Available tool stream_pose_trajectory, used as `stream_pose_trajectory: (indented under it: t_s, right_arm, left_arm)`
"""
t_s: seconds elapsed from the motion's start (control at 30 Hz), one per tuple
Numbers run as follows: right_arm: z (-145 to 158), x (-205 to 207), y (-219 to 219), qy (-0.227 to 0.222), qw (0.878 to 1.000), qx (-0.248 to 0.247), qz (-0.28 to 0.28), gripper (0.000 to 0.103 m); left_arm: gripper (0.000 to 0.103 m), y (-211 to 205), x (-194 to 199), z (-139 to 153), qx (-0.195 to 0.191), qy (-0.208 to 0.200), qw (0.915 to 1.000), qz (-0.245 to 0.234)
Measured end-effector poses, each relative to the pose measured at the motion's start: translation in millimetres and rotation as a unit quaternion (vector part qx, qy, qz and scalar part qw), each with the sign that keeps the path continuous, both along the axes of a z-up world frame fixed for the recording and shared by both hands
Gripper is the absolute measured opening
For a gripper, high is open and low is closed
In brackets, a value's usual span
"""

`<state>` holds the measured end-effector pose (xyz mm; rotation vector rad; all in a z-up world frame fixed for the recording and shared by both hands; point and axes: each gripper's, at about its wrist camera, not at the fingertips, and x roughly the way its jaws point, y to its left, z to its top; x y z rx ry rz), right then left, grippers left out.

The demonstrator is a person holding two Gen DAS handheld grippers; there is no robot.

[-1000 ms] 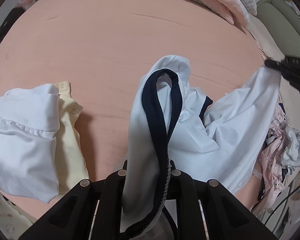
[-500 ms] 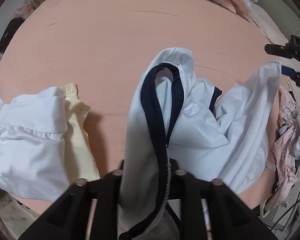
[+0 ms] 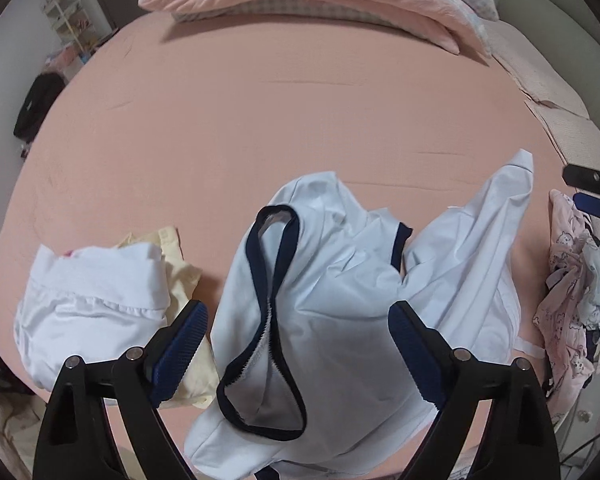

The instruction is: Fold clothes

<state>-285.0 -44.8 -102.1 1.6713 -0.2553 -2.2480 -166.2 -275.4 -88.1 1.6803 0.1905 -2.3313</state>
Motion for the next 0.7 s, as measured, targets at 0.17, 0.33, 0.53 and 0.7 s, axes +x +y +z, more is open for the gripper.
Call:
stream_pose_trajectory:
  t_s: [0.17, 0.33, 0.53, 0.7]
  right_arm:
    - [-2, 19, 19, 0.0, 1.0, 0.002, -0.005, 0.071]
    - [-19, 37, 33, -0.016, 1.0, -0.004, -0.005, 0.072]
    - [-43, 55, 46, -0.042, 0.999, -0.024, -0.007, 0.072]
    - [-61, 64, 59, -0.061, 0.997, -0.045, -0.031, 0.072]
  left_arm:
    - [0.092, 18, -6, 3, -0.011, -0.001, 0.9998, -0.017]
    - [0.092, 43, -21, -14, -0.005, -0.009, 0.9995, -0.029]
    - [0.092, 72, -38, -29, -0.011, -0.025, 0.998, -0.057]
    - [0.092, 98, -51, -37, -0.025, -0.031, 0.9954, -0.087]
